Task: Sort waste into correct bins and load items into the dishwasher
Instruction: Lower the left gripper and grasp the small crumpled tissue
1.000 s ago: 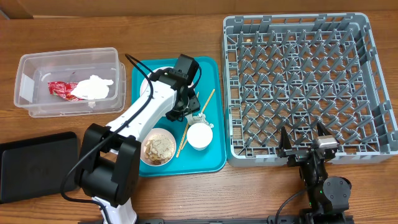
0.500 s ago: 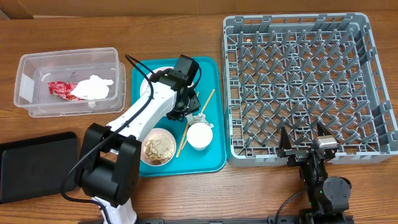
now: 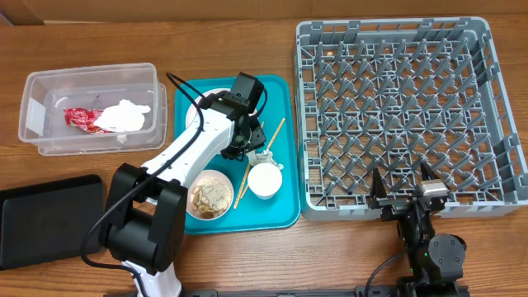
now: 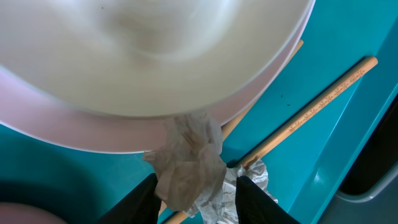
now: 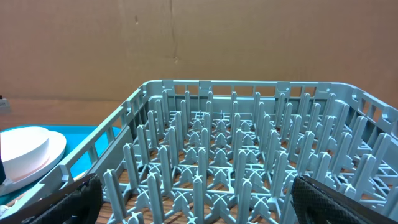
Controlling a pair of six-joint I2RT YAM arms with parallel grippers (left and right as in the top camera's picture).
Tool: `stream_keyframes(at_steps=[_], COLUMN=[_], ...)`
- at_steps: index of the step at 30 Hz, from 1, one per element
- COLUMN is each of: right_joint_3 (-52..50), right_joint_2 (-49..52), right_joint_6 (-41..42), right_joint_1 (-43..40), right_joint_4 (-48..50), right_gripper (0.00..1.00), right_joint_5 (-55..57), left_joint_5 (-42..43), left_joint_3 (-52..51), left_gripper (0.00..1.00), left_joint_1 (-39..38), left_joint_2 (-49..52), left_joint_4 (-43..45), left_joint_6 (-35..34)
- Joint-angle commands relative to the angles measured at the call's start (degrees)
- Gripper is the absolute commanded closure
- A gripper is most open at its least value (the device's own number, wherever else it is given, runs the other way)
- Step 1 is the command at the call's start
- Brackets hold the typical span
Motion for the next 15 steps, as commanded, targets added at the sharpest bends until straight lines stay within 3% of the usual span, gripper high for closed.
stream_keyframes(at_steps=[1,7,12,15], right_joint_3=[-0.61,-0.61,-0.61,-0.61], right_joint_2=[-0.57,-0.57,-0.57,-0.57], right_joint_6=[-0.09,-0.09,-0.09,-0.09], right_joint_1=[-0.22,-0.22,-0.22,-0.22], right_joint_4=[0.35,0.35,0.35,0.35], right_gripper=[0.0,0.0,0.0,0.0], right_joint_5=[-0.15,-0.13,-0.15,-0.15], left_joint_5=[-0.39,-0.42,-0.57,-0.57], left_joint_3=[-0.42,-0.42,-0.39,-0.39], left_gripper=[0.59,0.6,0.77,0.8], left_joint_1=[-0.52,-1.38,-1.4,-1.4], left_joint_2=[1.38,2.86,2.91,2.91], left_joint_4=[0.04,0.74,0.85,0.85], left_joint_6=[-0.81,-0.79,-0.79,-0.79])
